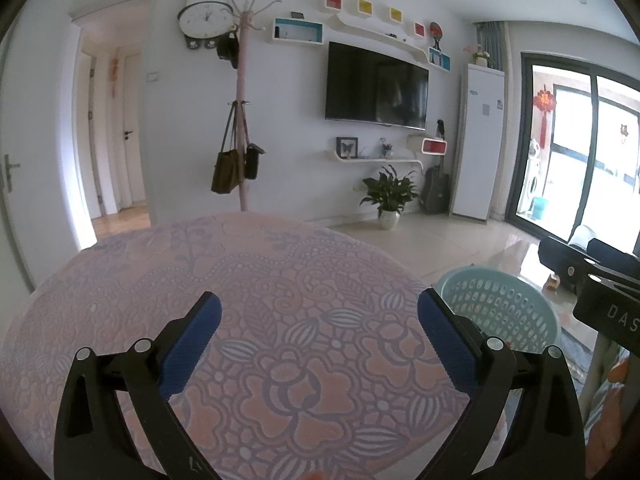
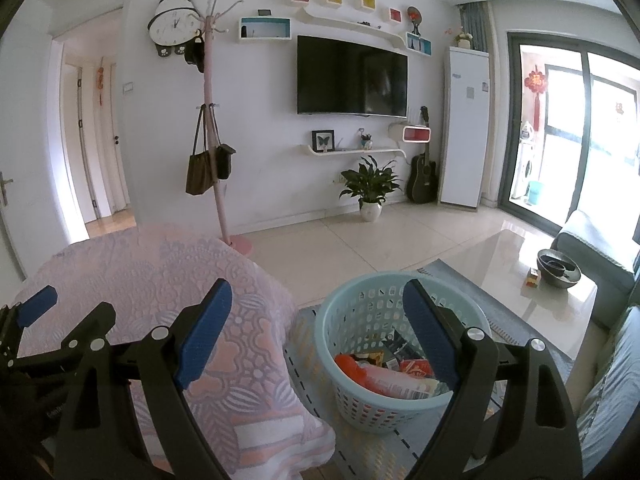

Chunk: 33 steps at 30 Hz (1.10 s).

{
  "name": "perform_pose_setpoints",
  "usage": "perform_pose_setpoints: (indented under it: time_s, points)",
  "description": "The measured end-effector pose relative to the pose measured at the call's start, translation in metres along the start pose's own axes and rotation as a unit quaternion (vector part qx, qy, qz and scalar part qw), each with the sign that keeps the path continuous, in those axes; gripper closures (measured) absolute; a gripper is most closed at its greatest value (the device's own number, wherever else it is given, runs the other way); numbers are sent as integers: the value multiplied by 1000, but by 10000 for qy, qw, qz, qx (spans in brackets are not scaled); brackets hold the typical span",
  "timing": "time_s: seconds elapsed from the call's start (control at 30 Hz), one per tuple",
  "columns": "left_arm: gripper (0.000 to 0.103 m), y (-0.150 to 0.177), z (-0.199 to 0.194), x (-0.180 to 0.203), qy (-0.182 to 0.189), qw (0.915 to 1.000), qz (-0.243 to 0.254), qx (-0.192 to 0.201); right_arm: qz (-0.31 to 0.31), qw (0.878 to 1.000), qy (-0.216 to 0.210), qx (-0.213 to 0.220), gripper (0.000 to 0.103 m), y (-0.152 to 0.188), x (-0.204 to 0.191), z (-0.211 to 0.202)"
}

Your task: Collect trash

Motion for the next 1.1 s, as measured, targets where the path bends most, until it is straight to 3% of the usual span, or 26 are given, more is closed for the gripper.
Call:
perform_pose_setpoints:
  time_s: [1.1]
  points:
    - [8, 3, 2, -1, 16, 10000, -5, 18, -23, 10000, -24, -93, 20, 0, 1, 6]
Point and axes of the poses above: each gripper's, at about its wrist camera, not at the fingertips, and z roughly the way its jaws point, x to its right, y to its underside, the point moved 8 cm from there along z, roughly the way its jaws point, and after that the axes turned 3 degrees about -y, right-handed, at the moved point
